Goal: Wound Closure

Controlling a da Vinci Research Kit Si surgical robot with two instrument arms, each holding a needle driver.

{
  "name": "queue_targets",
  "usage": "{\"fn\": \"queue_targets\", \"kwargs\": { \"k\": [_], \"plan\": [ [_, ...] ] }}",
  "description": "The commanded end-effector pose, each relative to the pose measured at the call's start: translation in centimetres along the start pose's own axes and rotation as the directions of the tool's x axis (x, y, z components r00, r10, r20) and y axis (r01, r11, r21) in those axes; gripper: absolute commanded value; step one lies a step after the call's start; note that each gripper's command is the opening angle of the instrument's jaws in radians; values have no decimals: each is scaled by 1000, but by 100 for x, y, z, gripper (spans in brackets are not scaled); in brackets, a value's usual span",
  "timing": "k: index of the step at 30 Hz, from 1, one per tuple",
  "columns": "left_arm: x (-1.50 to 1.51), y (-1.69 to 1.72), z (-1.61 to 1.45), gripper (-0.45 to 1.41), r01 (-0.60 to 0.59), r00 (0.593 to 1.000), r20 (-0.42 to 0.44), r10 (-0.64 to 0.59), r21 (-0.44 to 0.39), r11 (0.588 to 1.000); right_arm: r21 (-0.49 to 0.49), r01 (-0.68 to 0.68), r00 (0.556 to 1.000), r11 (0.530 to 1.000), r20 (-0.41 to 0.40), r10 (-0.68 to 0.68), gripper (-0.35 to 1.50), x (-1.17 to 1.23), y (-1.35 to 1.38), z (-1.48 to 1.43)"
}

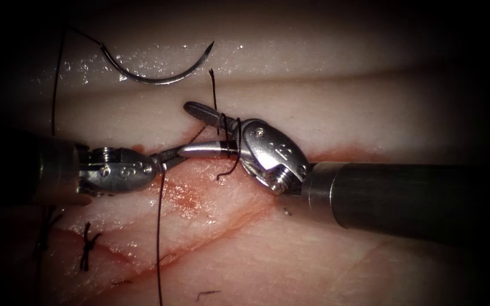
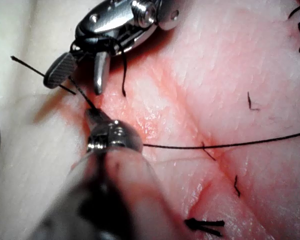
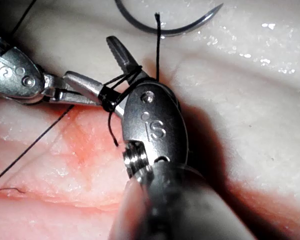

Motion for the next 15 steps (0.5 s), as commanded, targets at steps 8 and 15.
{"fn": "queue_targets", "kwargs": {
  "k": [8,15],
  "plan": [
    [7,-3,23,-45,44,999,-7,-44,16,999,-124,47,997,991,74,-37,91,-9,10,1],
    [11,-12,36,-45,61,998,-15,-60,26,998,-191,49,996,980,89,-32,91,-6,20,-12]
  ]
}}
